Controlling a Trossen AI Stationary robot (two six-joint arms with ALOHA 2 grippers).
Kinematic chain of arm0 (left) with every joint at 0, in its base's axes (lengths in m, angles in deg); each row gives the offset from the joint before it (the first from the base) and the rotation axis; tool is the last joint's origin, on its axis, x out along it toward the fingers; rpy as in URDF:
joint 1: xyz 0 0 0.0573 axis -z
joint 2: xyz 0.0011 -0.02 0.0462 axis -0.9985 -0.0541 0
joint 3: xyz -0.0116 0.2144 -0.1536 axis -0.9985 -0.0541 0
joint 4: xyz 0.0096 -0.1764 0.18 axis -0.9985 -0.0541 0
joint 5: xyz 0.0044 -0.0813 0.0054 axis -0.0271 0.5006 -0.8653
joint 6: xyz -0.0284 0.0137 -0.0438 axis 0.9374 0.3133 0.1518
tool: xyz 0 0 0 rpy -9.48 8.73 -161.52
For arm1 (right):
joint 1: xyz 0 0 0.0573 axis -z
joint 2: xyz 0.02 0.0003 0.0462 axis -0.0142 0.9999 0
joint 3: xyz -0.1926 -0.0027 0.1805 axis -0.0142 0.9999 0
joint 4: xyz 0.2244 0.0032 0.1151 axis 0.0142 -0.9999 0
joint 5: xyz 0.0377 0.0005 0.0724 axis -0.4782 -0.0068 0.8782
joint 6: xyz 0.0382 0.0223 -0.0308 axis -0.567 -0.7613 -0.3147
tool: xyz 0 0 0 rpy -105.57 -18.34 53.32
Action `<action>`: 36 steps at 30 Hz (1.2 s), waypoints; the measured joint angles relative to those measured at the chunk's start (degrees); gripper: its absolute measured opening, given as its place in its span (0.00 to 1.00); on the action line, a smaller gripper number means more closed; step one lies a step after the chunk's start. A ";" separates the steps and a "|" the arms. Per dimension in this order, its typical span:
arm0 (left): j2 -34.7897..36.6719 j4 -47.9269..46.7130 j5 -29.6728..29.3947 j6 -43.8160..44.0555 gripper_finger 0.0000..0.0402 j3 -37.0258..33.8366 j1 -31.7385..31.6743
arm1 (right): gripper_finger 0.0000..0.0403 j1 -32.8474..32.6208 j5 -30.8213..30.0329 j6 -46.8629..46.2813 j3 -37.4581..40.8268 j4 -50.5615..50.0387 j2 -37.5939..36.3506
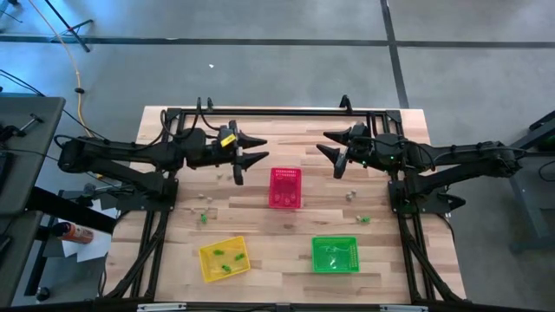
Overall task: Sort Halloween decoration
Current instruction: Put the right green skeleton toy into the yellow bin
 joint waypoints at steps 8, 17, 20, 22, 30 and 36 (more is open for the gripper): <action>0.00 0.08 -1.62 0.01 0.41 0.00 0.00 | 0.58 0.01 3.95 -2.97 0.00 -0.17 0.00; 0.00 0.04 -1.62 0.03 0.41 0.00 0.00 | 0.58 -0.01 5.67 -15.07 0.00 -15.35 -0.02; 0.00 0.04 -1.62 0.05 0.41 0.00 0.00 | 0.58 -0.01 7.21 -23.18 0.00 -25.58 -0.02; 0.01 0.04 -1.63 0.05 0.41 0.00 0.00 | 0.58 -0.27 8.43 -28.28 0.00 -32.63 -0.02; 0.02 0.02 -4.64 0.05 0.41 0.00 0.00 | 0.58 -4.85 9.52 -49.58 0.00 -55.87 -0.02; 0.02 0.01 -5.51 0.05 0.41 0.02 0.00 | 0.58 -11.74 15.69 -45.67 0.00 -59.09 -0.02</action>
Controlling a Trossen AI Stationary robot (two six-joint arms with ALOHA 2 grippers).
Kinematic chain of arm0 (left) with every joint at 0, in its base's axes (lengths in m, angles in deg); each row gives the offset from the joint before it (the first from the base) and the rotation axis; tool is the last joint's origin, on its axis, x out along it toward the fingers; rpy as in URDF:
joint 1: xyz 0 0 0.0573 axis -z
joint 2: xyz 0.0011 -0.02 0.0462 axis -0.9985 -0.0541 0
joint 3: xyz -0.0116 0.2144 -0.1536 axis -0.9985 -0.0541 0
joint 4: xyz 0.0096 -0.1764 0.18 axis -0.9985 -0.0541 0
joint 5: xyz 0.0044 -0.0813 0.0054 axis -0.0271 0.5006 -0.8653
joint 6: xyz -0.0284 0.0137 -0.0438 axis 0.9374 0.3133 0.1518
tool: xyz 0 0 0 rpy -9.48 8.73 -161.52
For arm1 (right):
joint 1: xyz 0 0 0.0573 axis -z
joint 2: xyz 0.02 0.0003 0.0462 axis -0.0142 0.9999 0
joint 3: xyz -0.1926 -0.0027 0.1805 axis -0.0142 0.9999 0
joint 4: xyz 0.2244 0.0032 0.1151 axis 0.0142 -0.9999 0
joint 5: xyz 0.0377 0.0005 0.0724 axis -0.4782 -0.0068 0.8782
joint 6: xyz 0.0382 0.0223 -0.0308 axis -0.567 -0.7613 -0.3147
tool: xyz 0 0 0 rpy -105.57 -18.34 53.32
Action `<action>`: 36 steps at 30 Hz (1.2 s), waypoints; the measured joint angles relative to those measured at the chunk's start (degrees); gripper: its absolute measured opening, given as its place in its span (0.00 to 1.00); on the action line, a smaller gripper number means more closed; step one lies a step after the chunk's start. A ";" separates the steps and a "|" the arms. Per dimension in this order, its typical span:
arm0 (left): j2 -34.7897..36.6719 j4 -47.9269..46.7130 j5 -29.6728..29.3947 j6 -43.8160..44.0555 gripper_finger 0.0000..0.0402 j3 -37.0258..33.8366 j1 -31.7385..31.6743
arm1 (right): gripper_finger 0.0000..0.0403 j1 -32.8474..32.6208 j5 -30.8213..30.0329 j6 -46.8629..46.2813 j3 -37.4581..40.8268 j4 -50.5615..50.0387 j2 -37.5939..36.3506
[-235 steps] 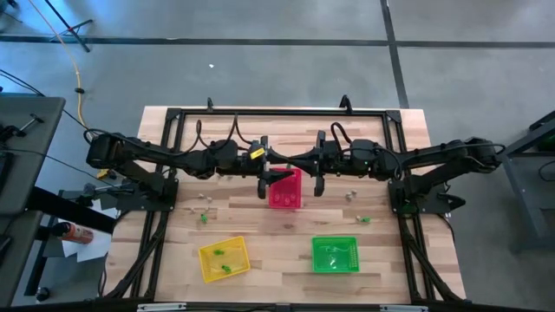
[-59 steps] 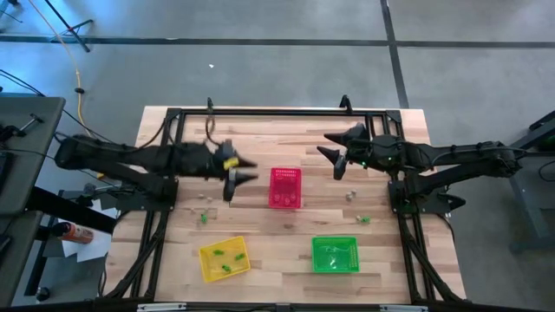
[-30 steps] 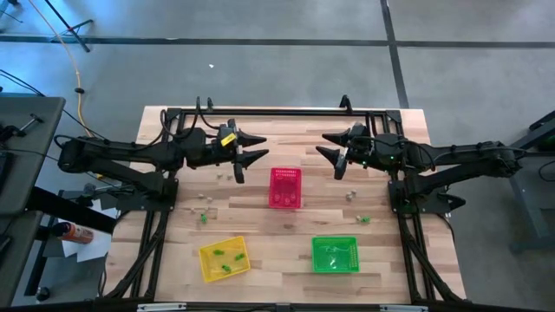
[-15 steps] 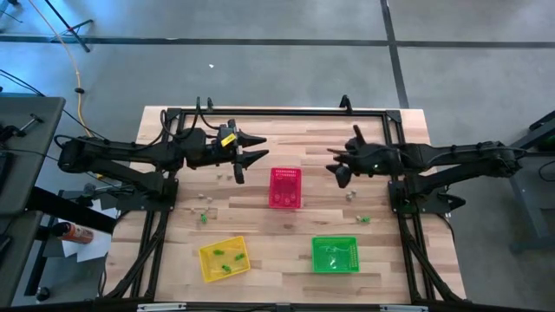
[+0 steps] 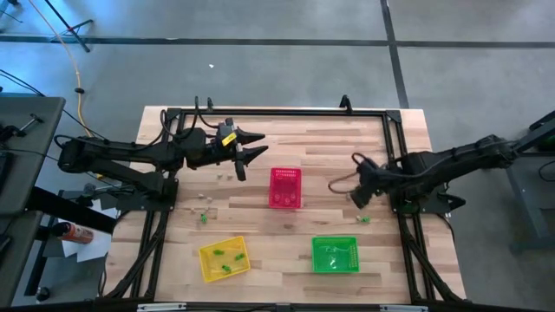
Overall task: Sort Halloween decoration
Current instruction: Put the right green skeleton toy into the yellow bin
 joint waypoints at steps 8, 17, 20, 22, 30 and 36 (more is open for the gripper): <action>0.00 0.00 -0.09 0.00 0.41 0.00 0.00 | 0.58 -7.71 6.43 12.20 2.87 -2.23 0.04; 0.00 0.00 -0.13 0.02 0.41 0.00 0.00 | 0.58 -10.89 10.39 16.15 18.39 11.70 0.07; 0.00 0.00 -0.15 0.02 0.41 0.00 0.00 | 0.58 -10.87 8.92 16.24 21.36 15.48 0.07; 0.00 0.00 -0.15 0.01 0.41 0.00 0.00 | 0.58 -10.89 9.00 16.18 22.93 16.57 0.07; 0.00 0.00 -0.94 0.02 0.41 0.00 0.01 | 0.58 -11.32 10.18 16.87 24.48 18.82 0.08; 0.00 0.00 -1.53 0.57 0.41 0.00 0.00 | 0.58 -14.89 9.49 16.22 24.48 19.86 1.12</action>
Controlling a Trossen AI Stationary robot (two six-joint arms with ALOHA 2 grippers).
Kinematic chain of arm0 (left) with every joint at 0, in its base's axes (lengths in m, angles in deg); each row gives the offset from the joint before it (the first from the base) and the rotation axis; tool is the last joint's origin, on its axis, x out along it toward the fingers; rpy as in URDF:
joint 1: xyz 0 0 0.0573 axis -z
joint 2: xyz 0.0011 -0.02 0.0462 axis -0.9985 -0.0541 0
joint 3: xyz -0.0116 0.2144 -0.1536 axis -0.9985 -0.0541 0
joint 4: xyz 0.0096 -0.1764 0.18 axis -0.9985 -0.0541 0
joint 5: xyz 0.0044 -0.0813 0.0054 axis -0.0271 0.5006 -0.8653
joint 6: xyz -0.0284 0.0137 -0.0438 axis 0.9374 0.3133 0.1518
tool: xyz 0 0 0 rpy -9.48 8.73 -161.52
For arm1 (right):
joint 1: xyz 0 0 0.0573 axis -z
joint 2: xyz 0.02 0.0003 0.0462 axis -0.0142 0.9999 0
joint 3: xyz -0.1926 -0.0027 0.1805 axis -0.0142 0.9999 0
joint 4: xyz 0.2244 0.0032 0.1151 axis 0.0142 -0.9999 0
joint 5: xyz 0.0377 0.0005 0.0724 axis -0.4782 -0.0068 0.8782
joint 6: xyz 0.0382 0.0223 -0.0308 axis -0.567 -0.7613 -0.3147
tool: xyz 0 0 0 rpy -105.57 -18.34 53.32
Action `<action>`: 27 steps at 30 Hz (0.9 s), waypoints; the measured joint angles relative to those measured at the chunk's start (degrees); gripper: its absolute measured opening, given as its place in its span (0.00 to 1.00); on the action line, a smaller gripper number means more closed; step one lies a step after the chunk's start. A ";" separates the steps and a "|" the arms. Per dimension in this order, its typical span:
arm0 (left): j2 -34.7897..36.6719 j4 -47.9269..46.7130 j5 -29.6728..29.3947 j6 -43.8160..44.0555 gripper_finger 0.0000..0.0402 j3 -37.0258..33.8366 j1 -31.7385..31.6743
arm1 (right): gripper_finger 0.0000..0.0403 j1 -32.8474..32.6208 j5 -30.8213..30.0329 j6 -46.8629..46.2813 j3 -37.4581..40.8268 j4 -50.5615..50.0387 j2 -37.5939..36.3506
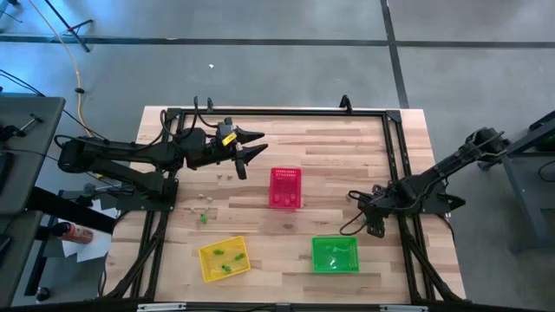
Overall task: Sort Halloween decoration
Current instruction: Put the right green skeleton toy into the yellow bin
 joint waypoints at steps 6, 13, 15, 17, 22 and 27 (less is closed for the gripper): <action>0.00 0.00 0.00 0.98 0.41 0.00 0.00 | 0.58 -2.05 -2.18 -1.08 0.00 1.52 4.98; 0.00 0.00 0.00 0.98 0.41 0.00 0.00 | 0.58 -3.28 -3.95 -1.32 -0.50 2.12 10.58; 0.01 0.00 0.00 0.98 0.41 0.00 0.01 | 0.58 -3.28 -4.15 -1.36 -0.48 2.09 11.01; 0.02 -0.02 0.00 0.98 0.41 0.00 0.00 | 0.57 -3.28 -4.15 -1.32 -0.46 1.95 11.07; 0.02 -0.08 0.00 0.98 0.41 0.00 0.01 | 0.45 -3.26 -4.50 -1.51 -0.44 1.10 11.12; 0.02 -0.28 0.00 0.96 0.41 0.00 0.00 | 0.22 -3.23 -5.04 -1.56 -1.91 -0.53 11.29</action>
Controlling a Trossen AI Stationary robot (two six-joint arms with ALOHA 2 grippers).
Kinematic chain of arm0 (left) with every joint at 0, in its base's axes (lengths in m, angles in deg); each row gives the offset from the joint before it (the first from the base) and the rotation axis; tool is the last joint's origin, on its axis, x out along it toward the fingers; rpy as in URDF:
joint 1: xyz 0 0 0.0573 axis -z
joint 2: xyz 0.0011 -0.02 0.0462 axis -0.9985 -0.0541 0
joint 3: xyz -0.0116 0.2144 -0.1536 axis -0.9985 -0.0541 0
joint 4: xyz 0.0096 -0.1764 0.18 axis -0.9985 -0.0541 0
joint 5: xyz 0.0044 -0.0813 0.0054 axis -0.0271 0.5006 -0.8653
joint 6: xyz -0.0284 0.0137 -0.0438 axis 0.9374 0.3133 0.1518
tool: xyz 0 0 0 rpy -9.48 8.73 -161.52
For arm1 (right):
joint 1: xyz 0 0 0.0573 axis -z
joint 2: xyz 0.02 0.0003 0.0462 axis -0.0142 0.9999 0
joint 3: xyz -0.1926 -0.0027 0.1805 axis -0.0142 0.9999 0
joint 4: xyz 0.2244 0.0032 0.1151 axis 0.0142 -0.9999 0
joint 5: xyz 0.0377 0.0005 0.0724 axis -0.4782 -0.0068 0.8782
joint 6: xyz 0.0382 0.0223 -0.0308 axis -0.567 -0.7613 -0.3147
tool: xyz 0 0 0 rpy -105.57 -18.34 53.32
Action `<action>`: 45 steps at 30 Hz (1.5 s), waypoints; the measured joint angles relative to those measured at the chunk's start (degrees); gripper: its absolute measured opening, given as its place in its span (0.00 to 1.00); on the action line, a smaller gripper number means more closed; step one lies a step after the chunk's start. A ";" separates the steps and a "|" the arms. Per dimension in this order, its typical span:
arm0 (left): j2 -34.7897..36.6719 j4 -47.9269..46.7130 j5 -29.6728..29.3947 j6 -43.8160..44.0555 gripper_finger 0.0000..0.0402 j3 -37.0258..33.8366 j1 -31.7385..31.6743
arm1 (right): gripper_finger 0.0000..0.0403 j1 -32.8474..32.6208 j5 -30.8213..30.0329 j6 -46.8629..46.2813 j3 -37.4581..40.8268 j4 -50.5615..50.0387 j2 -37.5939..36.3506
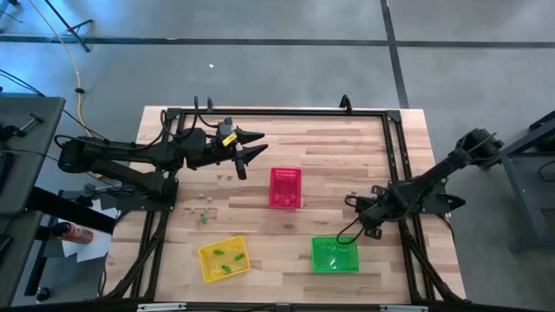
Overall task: Sort Halloween decoration
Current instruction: Put the right green skeleton toy into the yellow bin
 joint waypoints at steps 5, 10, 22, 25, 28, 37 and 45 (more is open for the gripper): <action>0.00 -0.64 0.00 0.00 0.41 0.03 0.02 | 0.03 0.00 0.27 0.35 -2.47 -2.37 0.15; 1.38 -3.93 0.04 -0.02 0.41 0.09 0.04 | 0.06 0.00 -0.29 0.26 -6.43 -6.49 0.13; 6.53 -8.72 0.00 -0.02 0.41 0.07 0.04 | 0.01 4.62 -22.88 8.05 -23.98 -5.50 0.04; 5.84 -7.95 -0.02 -0.01 0.41 0.08 0.04 | 0.01 8.41 -25.78 15.33 -27.34 0.77 0.58; 4.05 -5.93 0.84 0.74 0.41 0.07 0.30 | 0.01 12.26 -27.57 23.59 -31.25 5.43 3.05; -1.41 -2.29 3.74 12.18 0.41 0.04 1.46 | 0.00 19.43 -32.36 48.87 -49.52 7.69 17.97; -3.56 -2.93 3.76 31.32 0.41 0.04 2.04 | 0.00 20.87 -36.93 62.19 -61.93 7.70 26.43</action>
